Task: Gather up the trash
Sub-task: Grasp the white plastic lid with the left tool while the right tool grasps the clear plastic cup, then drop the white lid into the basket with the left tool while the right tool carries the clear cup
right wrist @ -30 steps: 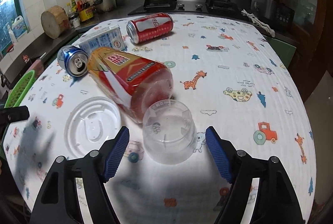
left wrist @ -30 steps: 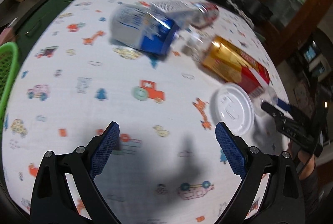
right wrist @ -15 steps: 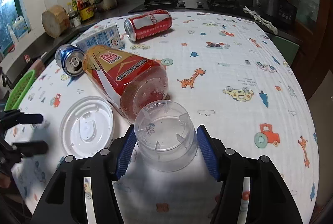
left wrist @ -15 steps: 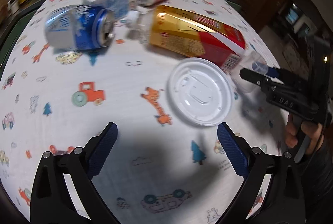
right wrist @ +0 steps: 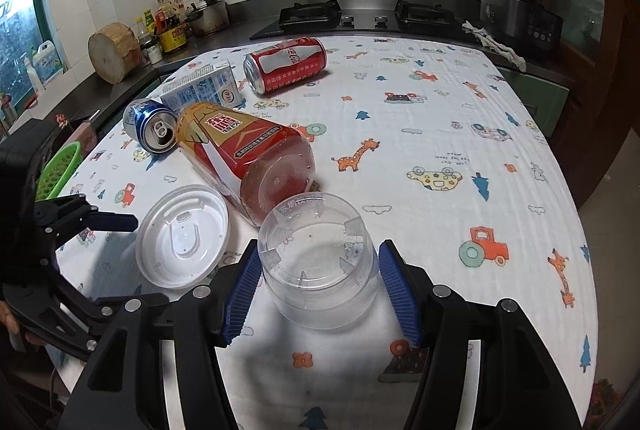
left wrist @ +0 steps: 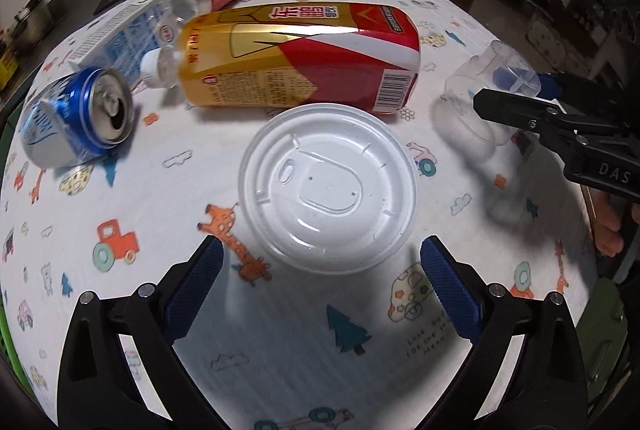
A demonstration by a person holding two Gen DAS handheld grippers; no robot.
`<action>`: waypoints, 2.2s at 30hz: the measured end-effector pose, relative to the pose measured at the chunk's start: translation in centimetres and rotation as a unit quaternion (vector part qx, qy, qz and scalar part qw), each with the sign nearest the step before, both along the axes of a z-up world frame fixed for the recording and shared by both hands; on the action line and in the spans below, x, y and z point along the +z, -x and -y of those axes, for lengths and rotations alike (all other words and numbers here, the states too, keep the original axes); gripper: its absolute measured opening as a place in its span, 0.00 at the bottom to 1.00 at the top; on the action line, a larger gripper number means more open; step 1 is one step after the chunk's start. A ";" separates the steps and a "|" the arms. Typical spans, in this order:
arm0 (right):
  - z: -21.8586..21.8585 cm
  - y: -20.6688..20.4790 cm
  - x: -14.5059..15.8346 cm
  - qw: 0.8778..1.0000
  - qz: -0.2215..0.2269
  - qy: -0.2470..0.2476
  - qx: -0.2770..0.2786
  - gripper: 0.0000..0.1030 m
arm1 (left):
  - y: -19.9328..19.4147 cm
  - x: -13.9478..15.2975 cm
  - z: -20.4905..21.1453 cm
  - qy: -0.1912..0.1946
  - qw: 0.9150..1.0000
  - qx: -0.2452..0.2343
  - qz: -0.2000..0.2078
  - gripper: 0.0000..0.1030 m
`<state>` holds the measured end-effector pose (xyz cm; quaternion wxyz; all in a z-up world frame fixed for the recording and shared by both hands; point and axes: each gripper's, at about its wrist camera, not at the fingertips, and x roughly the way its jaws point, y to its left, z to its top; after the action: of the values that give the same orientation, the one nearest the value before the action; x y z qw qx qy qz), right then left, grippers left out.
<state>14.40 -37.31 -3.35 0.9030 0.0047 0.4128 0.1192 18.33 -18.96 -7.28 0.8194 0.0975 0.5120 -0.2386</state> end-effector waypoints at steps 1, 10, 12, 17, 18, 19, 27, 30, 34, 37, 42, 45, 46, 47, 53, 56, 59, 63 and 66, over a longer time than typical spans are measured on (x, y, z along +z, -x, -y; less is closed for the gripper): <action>0.1 0.0 0.0 1.000 0.000 0.000 -0.001 0.56 | -0.1 0.0 0.0 0.003 1.000 -0.004 -0.003 0.95; 0.7 -0.2 -0.1 1.000 0.001 -0.009 -0.004 0.56 | -1.2 -0.5 1.2 -0.006 1.000 -0.026 -0.011 0.95; 0.7 -0.3 -0.1 1.000 0.002 -0.010 -0.003 0.56 | -1.6 -0.7 1.2 -0.002 1.000 -0.024 -0.016 0.95; 0.7 -0.4 -0.3 1.000 -0.001 -0.013 -0.001 0.56 | -2.2 -0.7 1.4 0.004 1.000 -0.025 -0.017 0.95; 0.7 -0.4 -0.3 1.000 -0.002 -0.014 0.000 0.56 | -2.3 -0.7 1.5 0.004 1.000 -0.027 -0.016 0.95; 0.6 -0.5 -0.4 1.000 -0.002 -0.013 0.000 0.56 | -2.4 -0.7 1.5 0.005 0.999 -0.027 -0.015 0.95; 0.2 -0.2 -0.2 1.000 0.000 -0.016 0.003 0.56 | -2.5 -0.6 1.5 0.013 0.999 -0.030 0.008 0.89; 0.0 0.0 -0.1 1.000 0.001 -0.016 0.005 0.56 | -2.2 -0.4 1.2 0.017 0.999 -0.025 0.017 0.89; -0.6 0.4 0.3 1.000 0.004 -0.016 0.010 0.56 | -1.6 0.3 0.4 0.025 0.999 -0.018 0.031 0.88; -1.4 0.7 0.7 1.000 0.008 -0.016 0.016 0.56 | -0.9 1.1 -0.8 0.036 0.998 -0.008 0.041 0.88; -3.5 1.0 1.5 0.999 0.015 -0.015 0.035 0.56 | 0.1 2.5 -3.8 0.057 0.997 0.022 0.054 0.88; -5.2 1.1 1.9 0.999 0.019 -0.015 0.049 0.56 | 0.6 3.5 -6.1 0.069 0.995 0.043 0.062 0.88; -5.9 1.2 2.1 0.998 0.020 -0.015 0.056 0.56 | 0.8 3.8 -6.8 0.072 0.994 0.050 0.065 0.88; -6.4 1.1 2.2 0.998 0.021 -0.014 0.059 0.56 | 1.1 4.2 -7.8 0.075 0.993 0.059 0.069 0.88; -10.6 1.1 3.1 0.995 0.027 -0.012 0.092 0.56 | 2.7 5.8 -13.0 0.084 0.987 0.102 0.092 0.88; -12.8 1.1 3.6 0.993 0.032 -0.009 0.111 0.56 | 3.2 6.4 -15.4 0.084 0.984 0.123 0.102 0.88; -15.3 1.0 4.0 0.991 0.035 -0.008 0.132 0.56 | 3.8 6.9 -18.3 0.082 0.979 0.149 0.111 0.88; -18.3 0.9 4.4 0.987 0.038 -0.009 0.156 0.56 | 4.7 7.4 -22.5 0.081 0.972 0.186 0.118 0.88; -21.1 0.9 4.6 0.983 0.040 -0.007 0.178 0.56 | 5.5 7.6 -25.5 0.077 0.966 0.213 0.122 0.88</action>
<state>13.49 -16.25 1.30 0.8827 -0.0677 0.3702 0.2813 12.88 6.51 0.33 0.9128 -0.0490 0.3967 -0.0836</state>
